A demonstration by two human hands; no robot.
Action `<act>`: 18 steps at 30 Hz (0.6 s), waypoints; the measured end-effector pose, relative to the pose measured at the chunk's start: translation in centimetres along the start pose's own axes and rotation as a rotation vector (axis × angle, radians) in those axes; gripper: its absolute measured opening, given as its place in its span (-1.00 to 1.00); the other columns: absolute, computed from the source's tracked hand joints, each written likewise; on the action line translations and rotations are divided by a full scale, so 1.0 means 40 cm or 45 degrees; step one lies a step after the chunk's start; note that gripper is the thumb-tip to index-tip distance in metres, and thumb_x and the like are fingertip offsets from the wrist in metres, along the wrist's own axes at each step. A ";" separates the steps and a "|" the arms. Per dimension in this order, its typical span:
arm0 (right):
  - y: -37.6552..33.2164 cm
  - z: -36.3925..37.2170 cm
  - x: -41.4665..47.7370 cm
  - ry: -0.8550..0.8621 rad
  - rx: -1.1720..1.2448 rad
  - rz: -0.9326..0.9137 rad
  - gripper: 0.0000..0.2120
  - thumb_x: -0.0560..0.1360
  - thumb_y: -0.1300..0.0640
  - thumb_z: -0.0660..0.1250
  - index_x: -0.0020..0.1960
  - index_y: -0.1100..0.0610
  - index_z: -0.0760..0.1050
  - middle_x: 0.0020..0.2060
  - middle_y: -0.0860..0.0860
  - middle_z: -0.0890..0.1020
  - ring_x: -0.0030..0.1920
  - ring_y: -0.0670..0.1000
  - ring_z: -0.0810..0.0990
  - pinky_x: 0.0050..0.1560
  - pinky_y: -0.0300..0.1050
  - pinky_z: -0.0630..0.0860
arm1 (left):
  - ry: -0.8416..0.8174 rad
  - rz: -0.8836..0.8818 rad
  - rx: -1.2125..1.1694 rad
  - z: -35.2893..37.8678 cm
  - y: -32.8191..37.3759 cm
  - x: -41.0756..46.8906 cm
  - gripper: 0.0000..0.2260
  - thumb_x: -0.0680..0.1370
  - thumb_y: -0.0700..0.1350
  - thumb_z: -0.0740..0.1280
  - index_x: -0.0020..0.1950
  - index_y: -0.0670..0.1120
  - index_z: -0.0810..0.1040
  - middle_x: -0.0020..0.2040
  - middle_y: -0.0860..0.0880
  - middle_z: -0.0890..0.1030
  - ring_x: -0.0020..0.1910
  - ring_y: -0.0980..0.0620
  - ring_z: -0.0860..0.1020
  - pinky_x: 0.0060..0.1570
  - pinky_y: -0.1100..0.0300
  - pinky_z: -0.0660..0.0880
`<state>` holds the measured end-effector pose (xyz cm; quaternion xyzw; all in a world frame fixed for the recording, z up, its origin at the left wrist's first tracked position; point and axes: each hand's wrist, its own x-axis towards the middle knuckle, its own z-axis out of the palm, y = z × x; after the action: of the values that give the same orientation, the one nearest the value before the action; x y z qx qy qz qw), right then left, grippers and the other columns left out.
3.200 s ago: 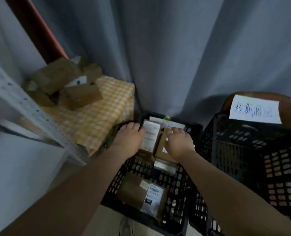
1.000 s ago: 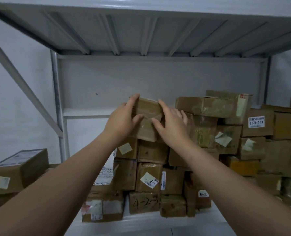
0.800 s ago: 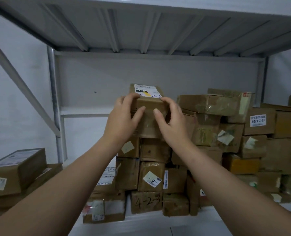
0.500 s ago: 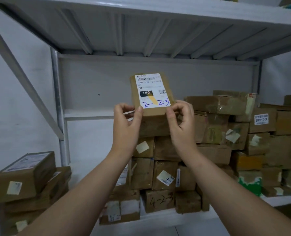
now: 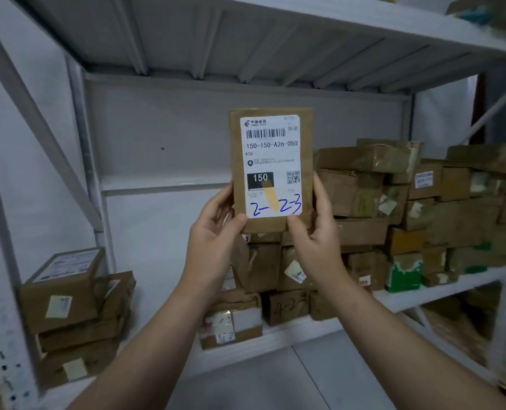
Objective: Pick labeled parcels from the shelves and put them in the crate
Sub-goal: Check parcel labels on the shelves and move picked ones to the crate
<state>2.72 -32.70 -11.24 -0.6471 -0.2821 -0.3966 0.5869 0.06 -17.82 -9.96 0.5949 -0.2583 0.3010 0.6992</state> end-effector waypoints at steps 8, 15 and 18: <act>-0.048 0.077 -0.161 -0.001 0.122 -0.006 -0.41 0.49 0.33 0.22 0.47 0.10 0.15 0.36 -0.20 0.36 0.39 -0.20 0.33 0.32 -0.34 0.32 | -0.035 -0.059 0.030 -0.098 0.006 -0.180 -0.58 0.58 -0.18 0.20 0.39 0.16 0.29 0.34 0.22 0.47 0.32 0.21 0.42 0.29 0.20 0.40; -0.039 0.163 -0.273 -0.177 0.220 0.188 -0.40 0.51 0.28 0.21 0.49 0.04 0.11 0.37 -0.27 0.37 0.40 -0.17 0.34 0.35 -0.24 0.34 | -0.009 -0.173 0.214 -0.212 -0.012 -0.291 -0.39 0.54 -0.24 0.28 0.39 0.29 0.14 0.36 0.28 0.42 0.32 0.26 0.41 0.16 0.39 0.42; -0.022 0.211 -0.296 -0.308 0.236 0.304 -0.39 0.55 0.33 0.22 0.48 -0.03 0.10 0.33 -0.27 0.42 0.32 -0.26 0.40 0.21 -0.32 0.42 | 0.037 -0.225 0.394 -0.272 -0.030 -0.314 -0.35 0.48 -0.09 0.31 0.47 0.22 0.09 0.41 0.20 0.38 0.35 0.24 0.38 0.29 0.23 0.40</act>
<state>-2.71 -23.08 -20.73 -0.6621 -0.3069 -0.2158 0.6487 -7.64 -8.63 -21.52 0.7113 -0.1454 0.2831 0.6267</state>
